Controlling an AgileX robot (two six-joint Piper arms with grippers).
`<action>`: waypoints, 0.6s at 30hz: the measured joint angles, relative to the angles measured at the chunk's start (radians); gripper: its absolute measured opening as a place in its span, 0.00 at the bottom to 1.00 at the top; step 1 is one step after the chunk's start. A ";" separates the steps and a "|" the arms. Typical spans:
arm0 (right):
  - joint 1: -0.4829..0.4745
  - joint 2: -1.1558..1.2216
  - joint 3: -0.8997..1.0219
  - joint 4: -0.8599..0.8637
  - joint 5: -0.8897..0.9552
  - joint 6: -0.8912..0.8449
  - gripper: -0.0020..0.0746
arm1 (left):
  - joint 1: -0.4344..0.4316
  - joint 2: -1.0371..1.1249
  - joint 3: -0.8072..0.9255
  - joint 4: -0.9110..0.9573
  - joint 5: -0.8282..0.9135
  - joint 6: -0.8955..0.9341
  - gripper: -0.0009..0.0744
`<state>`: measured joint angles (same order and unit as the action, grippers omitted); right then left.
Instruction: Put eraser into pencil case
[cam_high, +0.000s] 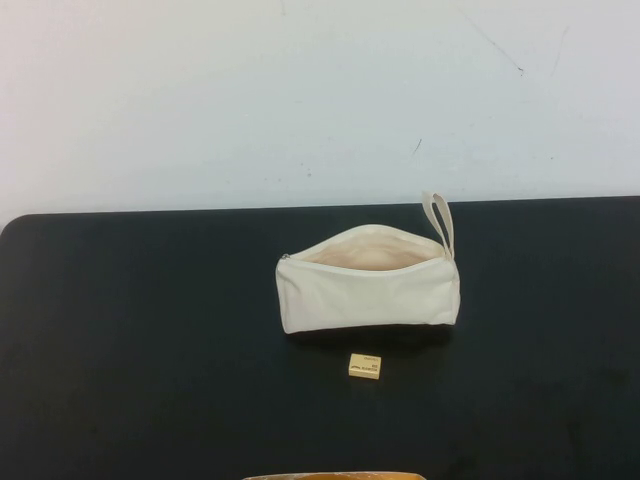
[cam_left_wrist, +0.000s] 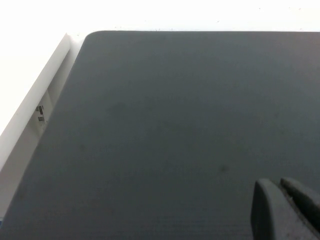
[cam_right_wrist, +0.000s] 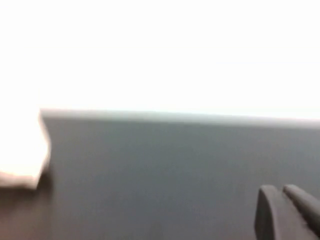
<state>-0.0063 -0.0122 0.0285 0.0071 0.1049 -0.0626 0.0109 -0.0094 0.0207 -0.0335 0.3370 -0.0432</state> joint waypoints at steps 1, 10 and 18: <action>0.000 0.000 0.000 -0.007 -0.056 -0.016 0.02 | 0.000 0.000 0.000 0.000 0.000 0.001 0.01; 0.000 0.000 0.000 -0.053 -0.556 -0.121 0.02 | 0.000 0.000 0.000 0.000 0.000 0.005 0.01; 0.000 -0.002 0.000 -0.007 -0.563 0.140 0.02 | 0.000 0.000 0.000 0.000 0.000 0.005 0.01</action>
<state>-0.0063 -0.0145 0.0285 0.0000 -0.4581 0.0777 0.0109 -0.0094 0.0207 -0.0335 0.3370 -0.0384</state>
